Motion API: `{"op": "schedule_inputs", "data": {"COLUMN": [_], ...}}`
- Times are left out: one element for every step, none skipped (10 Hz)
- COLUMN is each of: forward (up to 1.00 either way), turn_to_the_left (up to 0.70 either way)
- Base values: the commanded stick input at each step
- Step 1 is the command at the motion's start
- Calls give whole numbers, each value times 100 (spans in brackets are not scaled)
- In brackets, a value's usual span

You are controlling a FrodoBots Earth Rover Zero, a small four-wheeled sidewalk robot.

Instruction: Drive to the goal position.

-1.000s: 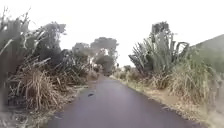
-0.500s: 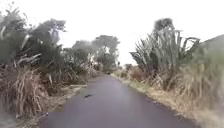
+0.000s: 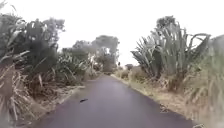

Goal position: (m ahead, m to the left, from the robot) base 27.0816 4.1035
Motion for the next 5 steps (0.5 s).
{"op": "schedule_inputs", "data": {"forward": [85, 85, 85, 85, 85], "turn_to_the_left": [0, 0, 0, 0, 0]}}
